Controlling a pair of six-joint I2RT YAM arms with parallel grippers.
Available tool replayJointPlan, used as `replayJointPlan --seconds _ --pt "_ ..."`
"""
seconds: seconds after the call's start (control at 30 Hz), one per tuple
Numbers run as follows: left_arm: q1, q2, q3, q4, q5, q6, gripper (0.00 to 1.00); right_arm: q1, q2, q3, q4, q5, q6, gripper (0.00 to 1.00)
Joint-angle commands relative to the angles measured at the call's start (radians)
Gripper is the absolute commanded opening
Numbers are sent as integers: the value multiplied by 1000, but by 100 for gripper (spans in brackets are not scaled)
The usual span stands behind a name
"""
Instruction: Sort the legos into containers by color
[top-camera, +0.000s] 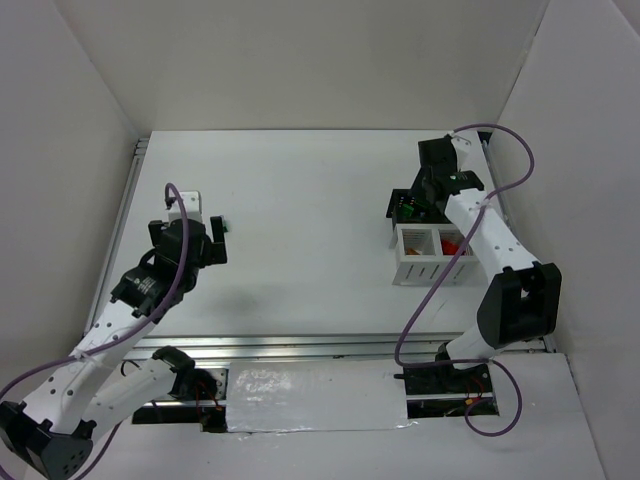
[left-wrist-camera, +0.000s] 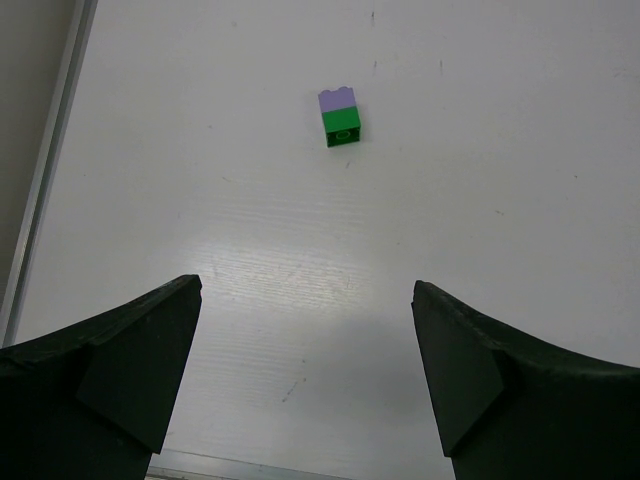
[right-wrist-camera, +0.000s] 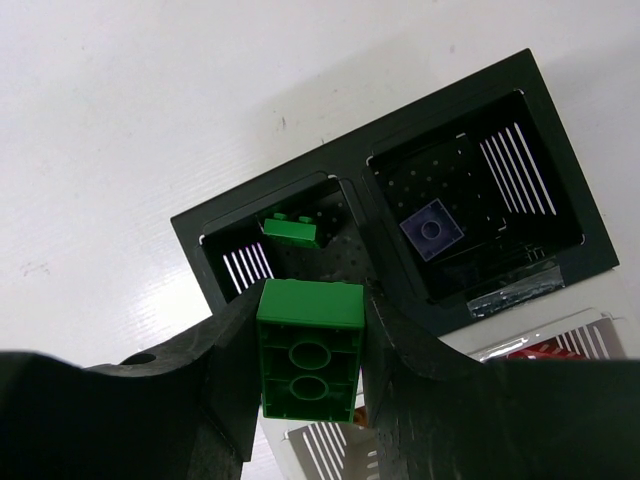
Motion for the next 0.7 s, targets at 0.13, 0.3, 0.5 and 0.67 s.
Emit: replayJointPlan --seconds 0.13,0.3,0.5,0.67 --pt "4 0 24 19 -21 -17 99 -21 -7 -2 38 -28 -8 7" --pt "2 11 25 19 -16 -14 100 -32 0 -3 40 -40 -10 11" --pt "2 11 27 10 -28 -14 100 -40 20 5 35 -51 -8 39" --pt "4 2 25 8 -39 -17 100 -43 48 24 22 -46 -7 55"
